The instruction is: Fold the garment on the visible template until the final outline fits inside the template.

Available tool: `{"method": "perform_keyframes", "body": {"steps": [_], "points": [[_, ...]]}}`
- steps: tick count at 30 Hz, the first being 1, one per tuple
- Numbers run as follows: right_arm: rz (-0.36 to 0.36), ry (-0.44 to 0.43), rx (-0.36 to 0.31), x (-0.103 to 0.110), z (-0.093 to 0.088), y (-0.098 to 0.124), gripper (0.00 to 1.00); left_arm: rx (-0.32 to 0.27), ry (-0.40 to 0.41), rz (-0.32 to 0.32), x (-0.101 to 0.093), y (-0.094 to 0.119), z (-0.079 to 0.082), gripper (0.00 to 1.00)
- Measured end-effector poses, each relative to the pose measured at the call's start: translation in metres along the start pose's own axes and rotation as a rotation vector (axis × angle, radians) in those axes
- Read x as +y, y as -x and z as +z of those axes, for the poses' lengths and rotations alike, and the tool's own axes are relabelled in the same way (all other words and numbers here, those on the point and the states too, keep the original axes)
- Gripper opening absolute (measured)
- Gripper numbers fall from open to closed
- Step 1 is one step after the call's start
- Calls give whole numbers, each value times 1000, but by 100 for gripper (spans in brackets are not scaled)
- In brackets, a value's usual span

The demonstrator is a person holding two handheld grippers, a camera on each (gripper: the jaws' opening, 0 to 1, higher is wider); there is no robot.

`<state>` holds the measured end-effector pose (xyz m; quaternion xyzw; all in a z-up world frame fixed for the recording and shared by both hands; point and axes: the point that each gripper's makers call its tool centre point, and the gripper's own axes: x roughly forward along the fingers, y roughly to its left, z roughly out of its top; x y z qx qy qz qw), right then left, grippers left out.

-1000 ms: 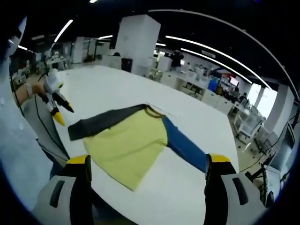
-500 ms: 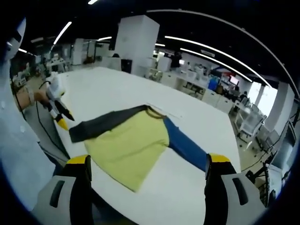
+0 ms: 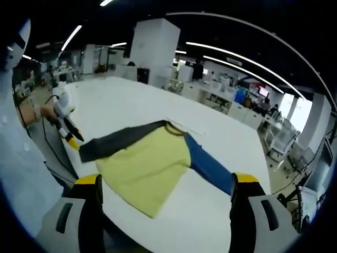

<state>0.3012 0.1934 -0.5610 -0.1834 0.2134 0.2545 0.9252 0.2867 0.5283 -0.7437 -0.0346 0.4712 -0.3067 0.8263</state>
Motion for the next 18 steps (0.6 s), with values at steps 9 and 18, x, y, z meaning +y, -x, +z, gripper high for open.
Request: {"method": "perform_keyframes", "body": {"steps": [9, 18], "points": [[4, 4, 0, 3, 2, 1, 100, 27, 12, 3, 2, -4, -7, 46], [4, 5, -1, 3, 5, 2, 100, 45, 7, -13, 2, -7, -10, 36]]}}
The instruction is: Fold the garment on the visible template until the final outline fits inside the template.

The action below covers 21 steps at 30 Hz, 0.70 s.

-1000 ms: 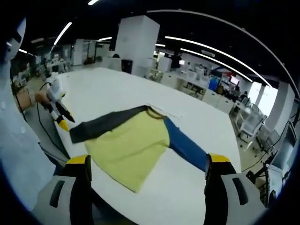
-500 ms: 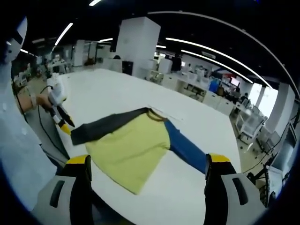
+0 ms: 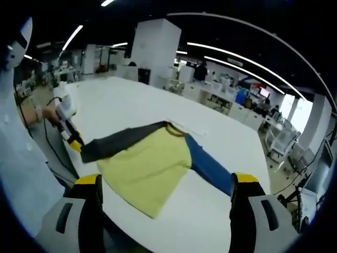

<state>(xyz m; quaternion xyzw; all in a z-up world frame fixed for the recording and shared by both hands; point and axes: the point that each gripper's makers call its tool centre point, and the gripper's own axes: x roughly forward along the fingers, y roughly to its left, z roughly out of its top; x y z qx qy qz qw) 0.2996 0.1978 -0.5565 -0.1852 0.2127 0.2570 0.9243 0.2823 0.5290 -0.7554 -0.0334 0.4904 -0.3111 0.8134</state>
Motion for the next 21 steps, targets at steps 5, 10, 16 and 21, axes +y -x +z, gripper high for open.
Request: {"method": "perform_keyframes", "body": {"steps": [5, 10, 16, 21], "points": [[-1, 8, 5, 0, -1, 0, 100, 17, -19, 14, 3, -1, 0, 33], [-2, 2, 10, 0, -5, 0, 100, 21, -19, 21, 4, 0, 0, 30], [-7, -8, 14, 0, -9, 2, 100, 28, -8, 6, 1, -1, -4, 22], [-4, -11, 11, 0, -9, 1, 100, 34, -9, 5, 0, -2, -4, 16]]}}
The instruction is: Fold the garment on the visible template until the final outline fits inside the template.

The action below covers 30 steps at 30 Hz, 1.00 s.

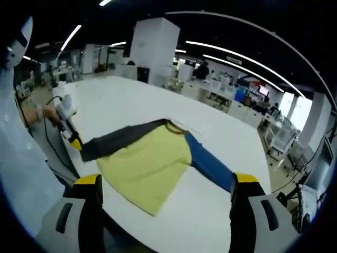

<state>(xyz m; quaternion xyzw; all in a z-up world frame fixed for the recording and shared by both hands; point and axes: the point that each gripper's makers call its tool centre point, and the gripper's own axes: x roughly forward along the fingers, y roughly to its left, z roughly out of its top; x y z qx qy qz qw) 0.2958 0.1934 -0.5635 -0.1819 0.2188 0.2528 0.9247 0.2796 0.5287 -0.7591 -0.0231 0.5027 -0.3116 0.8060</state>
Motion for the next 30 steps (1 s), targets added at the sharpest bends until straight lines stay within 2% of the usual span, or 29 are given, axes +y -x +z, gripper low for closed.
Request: {"method": "perform_keyframes", "body": {"steps": [10, 15, 20, 23, 30], "points": [[1, -4, 7, -1, -3, -2, 100, 20, -13, 36, 5, 2, -2, 5], [3, -1, 3, -2, -2, -3, 100, 12, -4, 47, 8, 0, -3, 0], [5, -1, -2, -3, -2, -5, 100, 23, -11, 48, 11, -1, -2, 0], [8, -3, -5, -4, -3, -5, 100, 22, -14, 83, 18, -1, 0, 0], [25, -10, -5, -5, -6, -9, 100, 24, 11, 84, 19, -1, 1, 0]]}}
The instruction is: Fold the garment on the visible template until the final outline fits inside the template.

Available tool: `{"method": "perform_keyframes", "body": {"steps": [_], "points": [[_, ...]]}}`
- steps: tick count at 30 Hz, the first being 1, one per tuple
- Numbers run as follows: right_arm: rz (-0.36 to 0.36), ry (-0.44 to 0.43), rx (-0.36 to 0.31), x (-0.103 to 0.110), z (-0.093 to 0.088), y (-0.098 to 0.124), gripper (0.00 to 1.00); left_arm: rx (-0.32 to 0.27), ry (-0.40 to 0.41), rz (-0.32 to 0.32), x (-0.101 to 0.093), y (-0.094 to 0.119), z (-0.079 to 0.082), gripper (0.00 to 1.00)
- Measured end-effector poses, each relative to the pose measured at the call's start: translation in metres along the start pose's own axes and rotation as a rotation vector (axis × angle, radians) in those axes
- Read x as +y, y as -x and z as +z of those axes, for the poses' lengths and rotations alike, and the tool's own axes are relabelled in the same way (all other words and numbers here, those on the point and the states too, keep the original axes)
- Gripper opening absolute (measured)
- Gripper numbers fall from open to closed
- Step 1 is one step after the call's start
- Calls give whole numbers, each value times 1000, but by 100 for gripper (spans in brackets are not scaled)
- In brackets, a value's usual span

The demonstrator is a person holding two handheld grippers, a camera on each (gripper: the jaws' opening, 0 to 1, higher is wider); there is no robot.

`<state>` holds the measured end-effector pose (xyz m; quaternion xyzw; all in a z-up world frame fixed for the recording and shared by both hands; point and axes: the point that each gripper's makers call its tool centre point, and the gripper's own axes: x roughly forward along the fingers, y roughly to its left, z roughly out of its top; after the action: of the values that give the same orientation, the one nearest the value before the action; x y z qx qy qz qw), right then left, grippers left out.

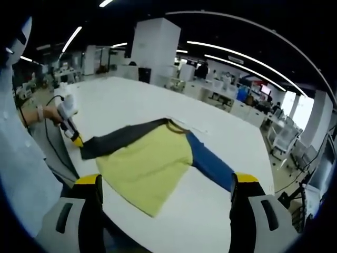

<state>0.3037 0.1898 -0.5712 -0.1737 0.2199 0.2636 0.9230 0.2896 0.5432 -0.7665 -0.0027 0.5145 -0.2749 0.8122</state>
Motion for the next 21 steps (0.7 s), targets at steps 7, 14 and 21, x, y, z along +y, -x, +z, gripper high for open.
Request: {"method": "perform_keyframes", "body": {"steps": [7, 14, 21], "points": [[16, 7, 15, -10, -1, -3, 100, -7, 21, 28, 2, 0, -1, 0], [38, 17, -1, -24, 8, -6, 100, 6, 16, 78, 7, 3, 5, 0], [65, 32, -7, -37, 7, -12, 100, 1, 20, 135, 23, 7, 17, 0]]}}
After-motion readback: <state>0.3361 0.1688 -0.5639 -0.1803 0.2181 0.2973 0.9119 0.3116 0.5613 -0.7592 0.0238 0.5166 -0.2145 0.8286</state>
